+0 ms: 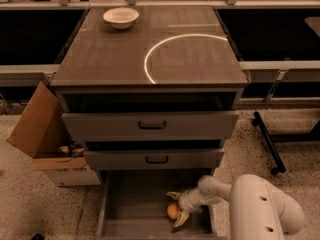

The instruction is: Pick orange from bottom drawer and place on counter

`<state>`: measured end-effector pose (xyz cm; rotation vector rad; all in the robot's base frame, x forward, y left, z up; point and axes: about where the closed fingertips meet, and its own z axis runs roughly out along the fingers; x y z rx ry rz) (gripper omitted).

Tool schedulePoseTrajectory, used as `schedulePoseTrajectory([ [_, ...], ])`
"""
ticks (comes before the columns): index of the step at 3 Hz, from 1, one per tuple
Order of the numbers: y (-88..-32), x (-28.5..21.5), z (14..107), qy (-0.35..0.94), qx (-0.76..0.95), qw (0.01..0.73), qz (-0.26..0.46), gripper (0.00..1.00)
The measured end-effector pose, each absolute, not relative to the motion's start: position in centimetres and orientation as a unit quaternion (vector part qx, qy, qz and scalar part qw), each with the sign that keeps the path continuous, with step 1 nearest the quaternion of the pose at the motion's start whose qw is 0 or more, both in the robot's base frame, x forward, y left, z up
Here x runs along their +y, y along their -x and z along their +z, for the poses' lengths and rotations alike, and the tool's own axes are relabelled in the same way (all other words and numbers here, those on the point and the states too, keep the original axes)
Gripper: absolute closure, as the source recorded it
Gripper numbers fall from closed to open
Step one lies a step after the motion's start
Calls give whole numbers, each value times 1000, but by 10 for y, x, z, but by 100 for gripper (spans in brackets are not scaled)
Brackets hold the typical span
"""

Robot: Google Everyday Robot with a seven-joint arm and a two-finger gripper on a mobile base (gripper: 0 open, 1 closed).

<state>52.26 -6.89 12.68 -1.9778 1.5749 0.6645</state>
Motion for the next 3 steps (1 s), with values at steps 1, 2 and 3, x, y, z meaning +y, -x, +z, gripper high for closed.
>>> schedulePoseTrajectory([
  [1,-518,-72,120,735,580,253,244,41],
  [2,-511,-77,113,737,580,243,247,64],
  [3,-505,-87,126,737,572,255,252,87],
])
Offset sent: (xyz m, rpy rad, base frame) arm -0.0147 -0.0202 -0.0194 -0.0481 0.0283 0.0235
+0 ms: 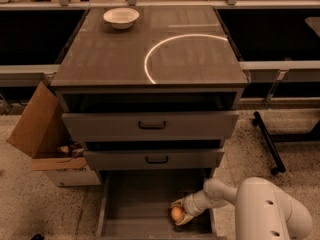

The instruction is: Pick orange from bottom drawer and place on counter

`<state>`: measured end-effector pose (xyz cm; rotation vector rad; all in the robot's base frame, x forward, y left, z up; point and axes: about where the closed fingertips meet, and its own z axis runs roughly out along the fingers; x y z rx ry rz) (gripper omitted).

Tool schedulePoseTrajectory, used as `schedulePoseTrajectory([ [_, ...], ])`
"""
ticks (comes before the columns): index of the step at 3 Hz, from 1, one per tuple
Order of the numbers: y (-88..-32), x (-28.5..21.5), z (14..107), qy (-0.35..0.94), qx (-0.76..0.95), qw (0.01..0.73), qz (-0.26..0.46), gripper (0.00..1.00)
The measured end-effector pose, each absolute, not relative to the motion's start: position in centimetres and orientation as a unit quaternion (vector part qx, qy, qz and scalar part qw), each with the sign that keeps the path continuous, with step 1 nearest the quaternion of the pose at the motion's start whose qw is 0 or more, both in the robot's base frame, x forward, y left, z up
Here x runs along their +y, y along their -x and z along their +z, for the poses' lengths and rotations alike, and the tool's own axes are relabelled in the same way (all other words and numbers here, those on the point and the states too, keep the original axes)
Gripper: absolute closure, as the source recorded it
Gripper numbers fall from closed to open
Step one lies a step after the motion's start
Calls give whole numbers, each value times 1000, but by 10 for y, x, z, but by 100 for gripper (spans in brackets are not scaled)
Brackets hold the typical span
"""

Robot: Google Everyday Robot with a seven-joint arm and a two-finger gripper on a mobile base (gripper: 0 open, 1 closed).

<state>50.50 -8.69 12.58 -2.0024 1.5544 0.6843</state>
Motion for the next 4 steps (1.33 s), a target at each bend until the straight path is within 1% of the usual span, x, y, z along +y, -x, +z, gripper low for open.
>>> schedulePoseTrajectory([
  [1,-498,-96,187,733,542,307,272,100],
  [2,-497,-134,282,722,503,379,285,100],
  [3,-501,-162,355,709,468,430,305,100],
  [4,-489,-161,369,708,449,433,331,100],
])
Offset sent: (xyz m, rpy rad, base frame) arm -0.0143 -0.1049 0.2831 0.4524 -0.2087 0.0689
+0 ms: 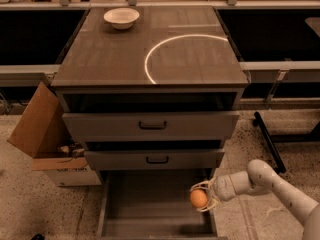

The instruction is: Pick orange from bottom drawer and place on counter

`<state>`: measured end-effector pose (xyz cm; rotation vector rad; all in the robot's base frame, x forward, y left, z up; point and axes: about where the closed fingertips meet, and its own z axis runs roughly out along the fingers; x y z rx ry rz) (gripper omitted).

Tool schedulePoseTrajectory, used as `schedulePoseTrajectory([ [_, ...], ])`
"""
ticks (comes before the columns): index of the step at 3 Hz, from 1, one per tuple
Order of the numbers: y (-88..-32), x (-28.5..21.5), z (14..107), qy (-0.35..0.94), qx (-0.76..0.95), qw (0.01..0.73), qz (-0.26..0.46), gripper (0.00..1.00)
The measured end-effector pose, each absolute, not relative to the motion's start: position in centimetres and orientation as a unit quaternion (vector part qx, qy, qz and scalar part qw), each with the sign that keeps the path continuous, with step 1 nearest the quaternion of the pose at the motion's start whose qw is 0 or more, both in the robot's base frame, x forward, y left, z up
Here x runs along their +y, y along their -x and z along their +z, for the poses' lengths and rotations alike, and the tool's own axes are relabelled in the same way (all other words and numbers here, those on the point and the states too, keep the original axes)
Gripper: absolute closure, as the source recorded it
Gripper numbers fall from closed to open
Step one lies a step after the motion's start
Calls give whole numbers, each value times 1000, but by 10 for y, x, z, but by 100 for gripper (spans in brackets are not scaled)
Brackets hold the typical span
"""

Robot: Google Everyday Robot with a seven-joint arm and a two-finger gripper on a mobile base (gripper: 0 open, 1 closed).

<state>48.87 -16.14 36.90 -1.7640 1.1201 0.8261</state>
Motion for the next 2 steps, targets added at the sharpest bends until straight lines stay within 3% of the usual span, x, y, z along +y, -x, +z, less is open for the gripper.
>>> schedulePoseTrajectory([
  [2,-488,-165,425,707,432,468,308,100],
])
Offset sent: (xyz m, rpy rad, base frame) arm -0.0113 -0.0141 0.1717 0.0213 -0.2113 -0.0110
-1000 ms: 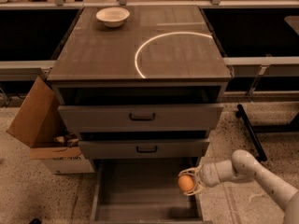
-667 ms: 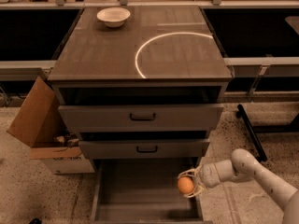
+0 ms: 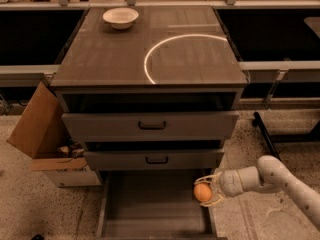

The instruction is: Pick orange from bottom drawer and place on counter

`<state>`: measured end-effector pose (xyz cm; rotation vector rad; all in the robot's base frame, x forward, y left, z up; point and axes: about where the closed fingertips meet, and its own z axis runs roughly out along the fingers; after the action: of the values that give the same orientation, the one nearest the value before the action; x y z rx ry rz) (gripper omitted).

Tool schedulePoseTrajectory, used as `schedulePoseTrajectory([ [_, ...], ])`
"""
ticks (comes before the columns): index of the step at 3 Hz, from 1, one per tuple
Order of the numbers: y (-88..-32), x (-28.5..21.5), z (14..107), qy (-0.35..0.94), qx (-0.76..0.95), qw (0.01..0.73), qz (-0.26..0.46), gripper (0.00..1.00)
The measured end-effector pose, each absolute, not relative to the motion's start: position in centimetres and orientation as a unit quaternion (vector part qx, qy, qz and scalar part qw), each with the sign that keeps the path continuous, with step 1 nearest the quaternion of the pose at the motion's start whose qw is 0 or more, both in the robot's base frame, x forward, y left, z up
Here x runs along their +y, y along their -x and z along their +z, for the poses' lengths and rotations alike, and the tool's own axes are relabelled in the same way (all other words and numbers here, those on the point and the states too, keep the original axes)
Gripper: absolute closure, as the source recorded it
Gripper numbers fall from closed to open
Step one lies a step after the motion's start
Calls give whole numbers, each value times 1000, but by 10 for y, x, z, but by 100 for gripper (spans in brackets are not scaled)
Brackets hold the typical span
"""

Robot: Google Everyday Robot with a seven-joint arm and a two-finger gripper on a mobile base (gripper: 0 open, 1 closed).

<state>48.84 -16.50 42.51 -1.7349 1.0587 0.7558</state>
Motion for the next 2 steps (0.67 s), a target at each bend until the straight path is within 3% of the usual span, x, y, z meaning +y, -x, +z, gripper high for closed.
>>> schedulePoseTrajectory([
  [2,-475,-166,532,746,407,462,252,100],
])
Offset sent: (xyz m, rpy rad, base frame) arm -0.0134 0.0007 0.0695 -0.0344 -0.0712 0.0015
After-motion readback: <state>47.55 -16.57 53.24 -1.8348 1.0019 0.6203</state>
